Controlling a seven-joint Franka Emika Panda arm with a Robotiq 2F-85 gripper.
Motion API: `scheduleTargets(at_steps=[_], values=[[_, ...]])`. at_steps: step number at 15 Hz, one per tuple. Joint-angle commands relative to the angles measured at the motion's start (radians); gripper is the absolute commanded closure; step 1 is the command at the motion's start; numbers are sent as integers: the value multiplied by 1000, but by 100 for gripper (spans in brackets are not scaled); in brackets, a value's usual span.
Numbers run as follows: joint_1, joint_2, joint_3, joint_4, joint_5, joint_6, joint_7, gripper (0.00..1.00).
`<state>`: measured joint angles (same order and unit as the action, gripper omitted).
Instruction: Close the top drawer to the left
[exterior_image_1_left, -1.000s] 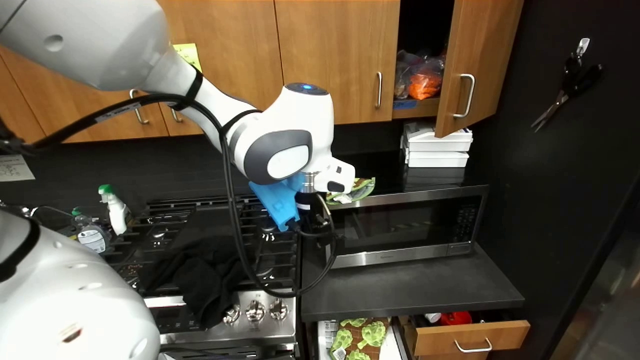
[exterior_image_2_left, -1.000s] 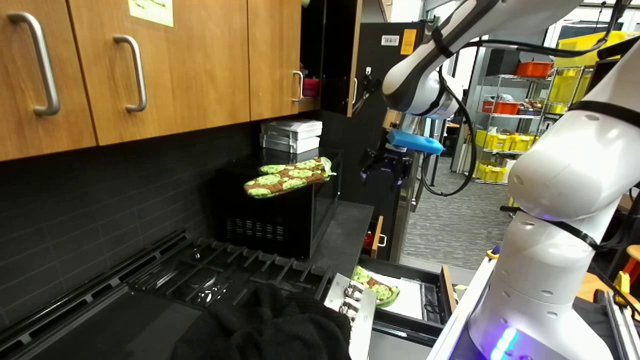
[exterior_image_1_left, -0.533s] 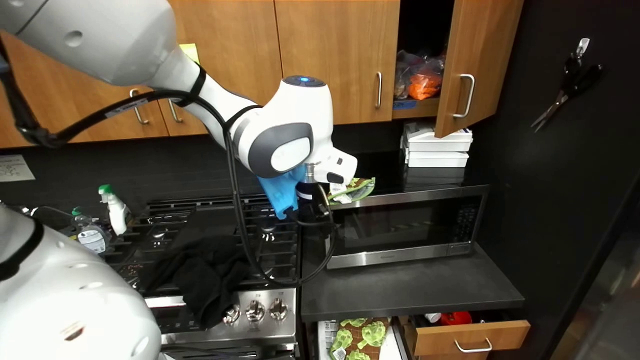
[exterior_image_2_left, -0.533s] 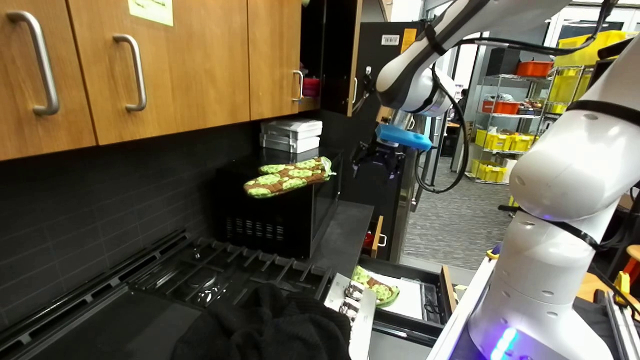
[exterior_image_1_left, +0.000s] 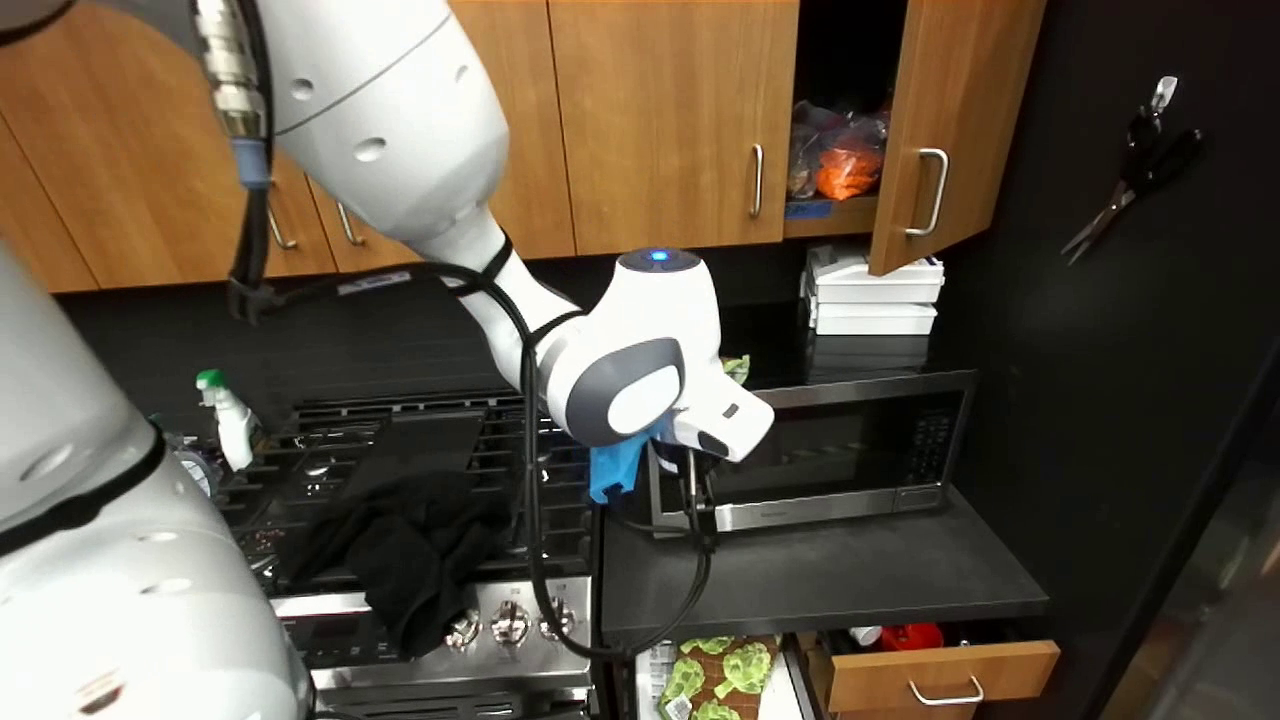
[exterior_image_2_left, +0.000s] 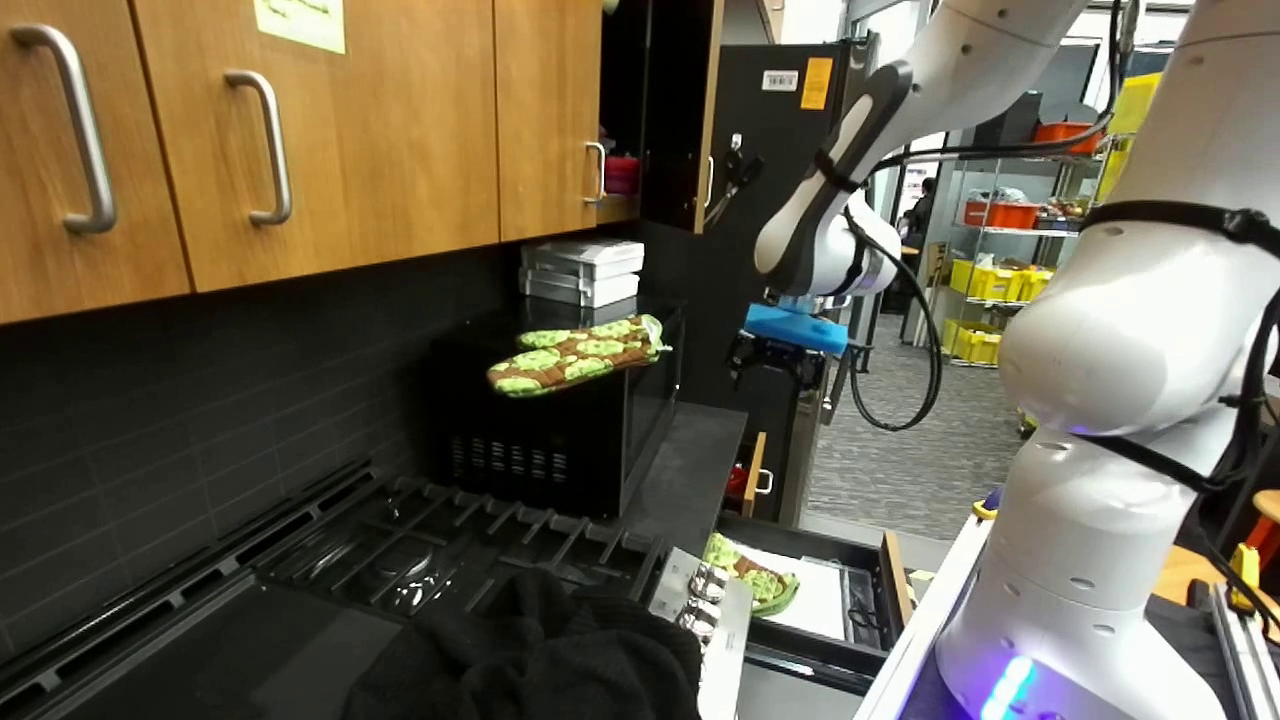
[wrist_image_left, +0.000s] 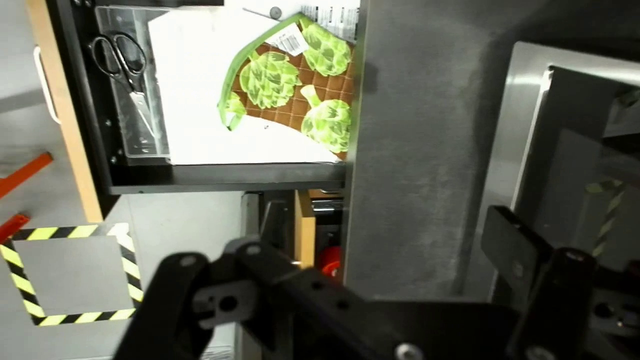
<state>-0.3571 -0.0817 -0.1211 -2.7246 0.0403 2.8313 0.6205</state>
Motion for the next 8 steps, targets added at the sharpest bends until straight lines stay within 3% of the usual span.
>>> scheduleTargets(at_steps=[1, 6, 7, 8], values=[[-10, 124, -42, 42, -147, 48, 200, 0], [67, 227, -207, 68, -342, 31, 403, 0], [78, 255, -237, 71, -348, 39, 414, 0], [76, 278, -238, 65, -285, 57, 374, 0]])
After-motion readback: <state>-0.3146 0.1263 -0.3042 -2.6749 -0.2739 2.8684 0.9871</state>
